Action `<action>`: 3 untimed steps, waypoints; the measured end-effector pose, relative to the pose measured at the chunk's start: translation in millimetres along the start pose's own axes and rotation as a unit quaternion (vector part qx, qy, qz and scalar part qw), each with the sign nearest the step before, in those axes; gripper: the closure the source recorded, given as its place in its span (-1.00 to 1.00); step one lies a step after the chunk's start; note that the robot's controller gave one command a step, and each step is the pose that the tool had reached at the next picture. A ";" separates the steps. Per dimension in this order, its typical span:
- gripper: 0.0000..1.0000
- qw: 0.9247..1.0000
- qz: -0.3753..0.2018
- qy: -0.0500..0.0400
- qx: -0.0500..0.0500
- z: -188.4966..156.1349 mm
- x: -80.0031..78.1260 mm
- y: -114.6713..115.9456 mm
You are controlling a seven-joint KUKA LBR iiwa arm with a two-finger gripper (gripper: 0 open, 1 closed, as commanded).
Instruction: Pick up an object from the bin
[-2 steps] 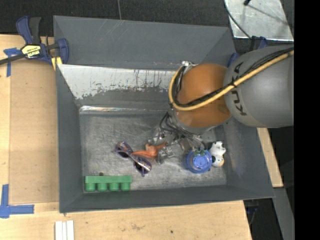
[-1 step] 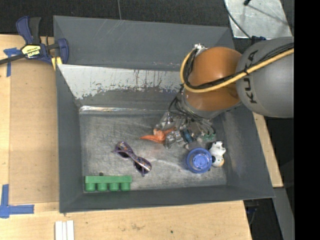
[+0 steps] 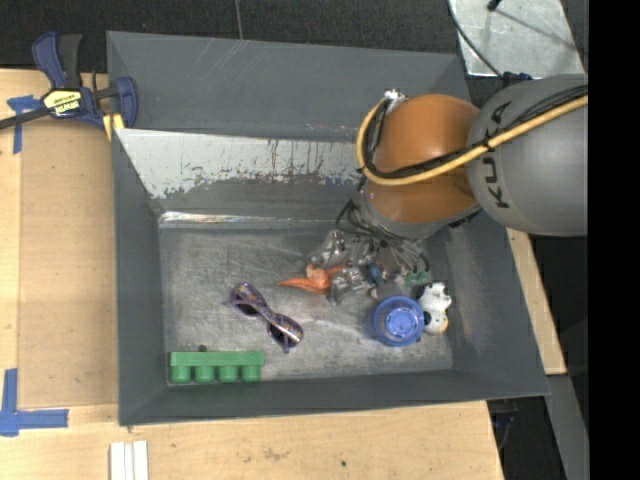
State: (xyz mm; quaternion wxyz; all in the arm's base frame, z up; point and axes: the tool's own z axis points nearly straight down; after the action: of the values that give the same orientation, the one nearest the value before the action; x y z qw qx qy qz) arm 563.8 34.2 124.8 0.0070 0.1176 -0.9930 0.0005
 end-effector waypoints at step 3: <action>1.00 1.000 -0.011 -0.014 0.002 -55.8 0.9 -55.5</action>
Offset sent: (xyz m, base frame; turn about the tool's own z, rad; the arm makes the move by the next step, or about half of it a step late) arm 0.0000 -0.0851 0.0121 -0.0215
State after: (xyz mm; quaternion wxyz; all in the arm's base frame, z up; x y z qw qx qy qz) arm 576.6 -19.9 180.6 -0.0068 0.1283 -0.9917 0.0011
